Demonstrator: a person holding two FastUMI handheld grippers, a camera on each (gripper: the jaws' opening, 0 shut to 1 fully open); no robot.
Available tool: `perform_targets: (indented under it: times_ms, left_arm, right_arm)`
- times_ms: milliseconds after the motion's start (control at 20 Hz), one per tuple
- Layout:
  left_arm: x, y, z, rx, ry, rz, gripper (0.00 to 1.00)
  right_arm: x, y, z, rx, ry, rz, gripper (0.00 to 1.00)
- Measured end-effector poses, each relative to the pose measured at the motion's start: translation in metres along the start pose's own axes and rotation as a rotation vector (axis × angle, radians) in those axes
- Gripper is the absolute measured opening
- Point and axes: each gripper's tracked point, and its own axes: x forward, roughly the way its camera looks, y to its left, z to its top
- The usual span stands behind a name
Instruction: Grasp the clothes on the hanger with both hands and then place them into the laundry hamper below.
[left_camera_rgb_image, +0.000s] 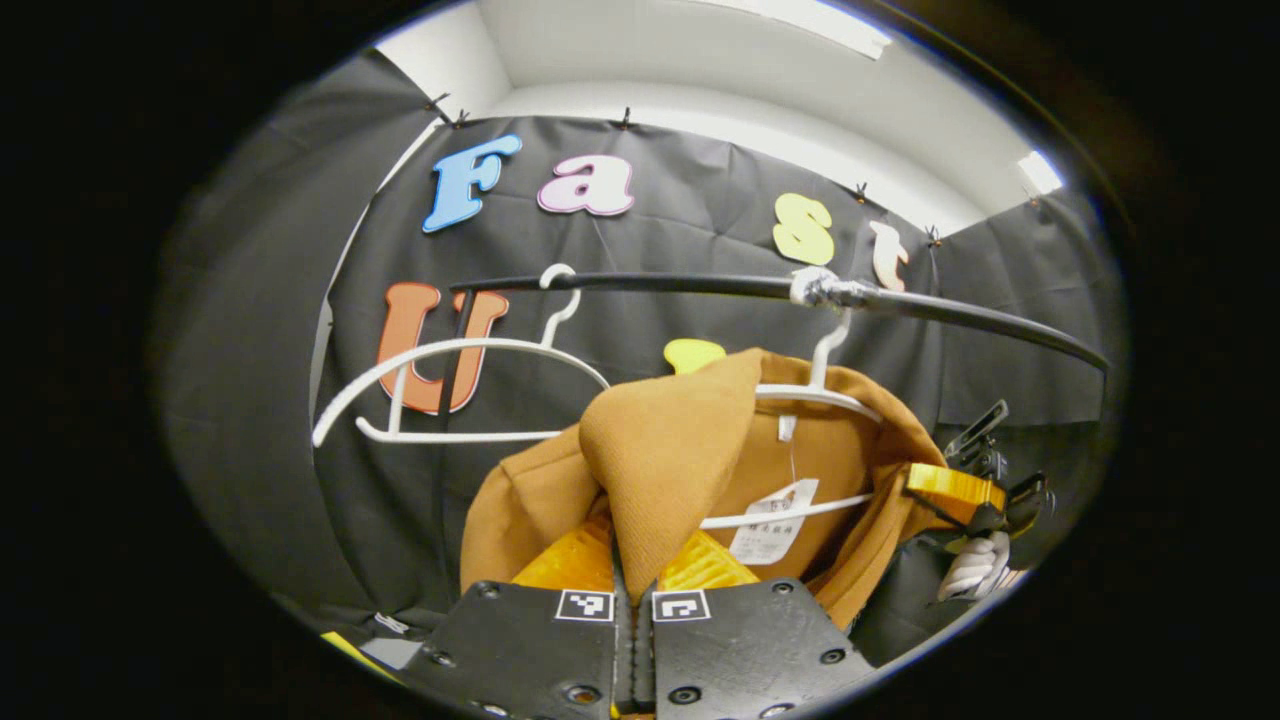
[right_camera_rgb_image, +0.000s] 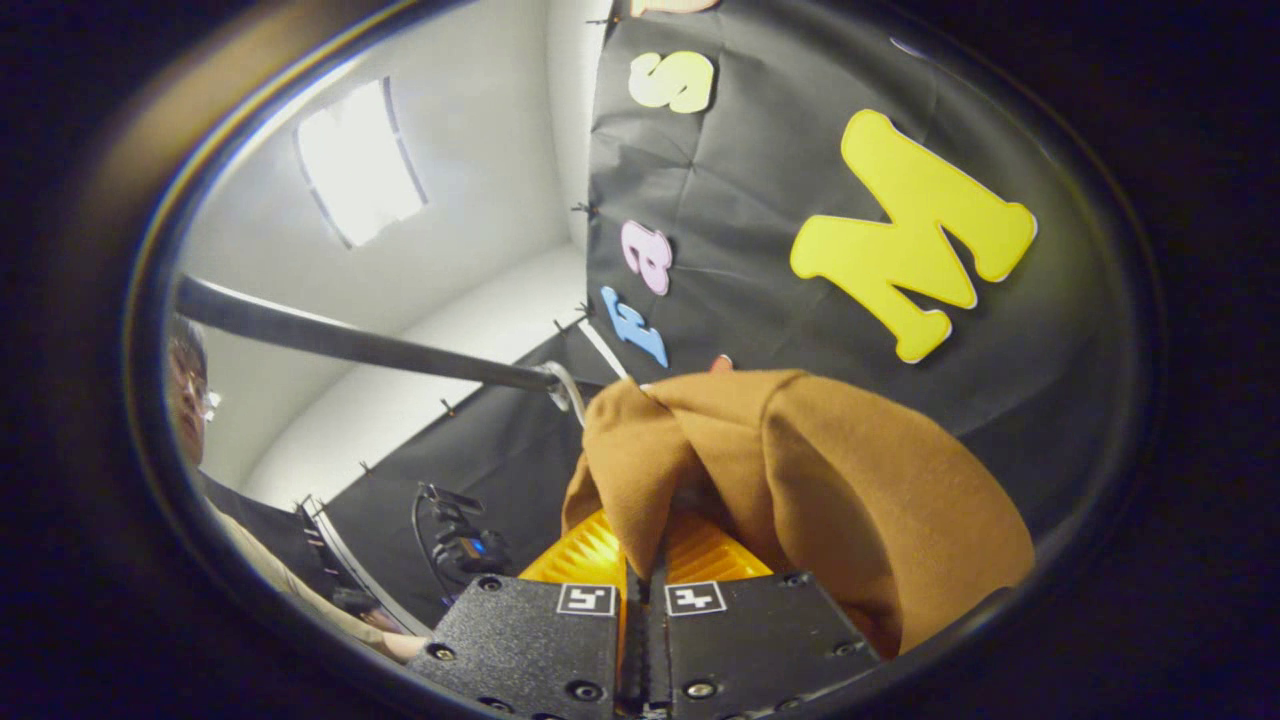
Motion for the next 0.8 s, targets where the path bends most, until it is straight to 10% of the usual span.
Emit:
perform_targets:
  times_ms: [800]
  left_arm:
    - [0.025,0.044,0.061,-0.083,-0.052,0.046,0.0]
  right_arm:
    - [0.01,-0.017,0.077,0.001,-0.309,-0.1,0.05]
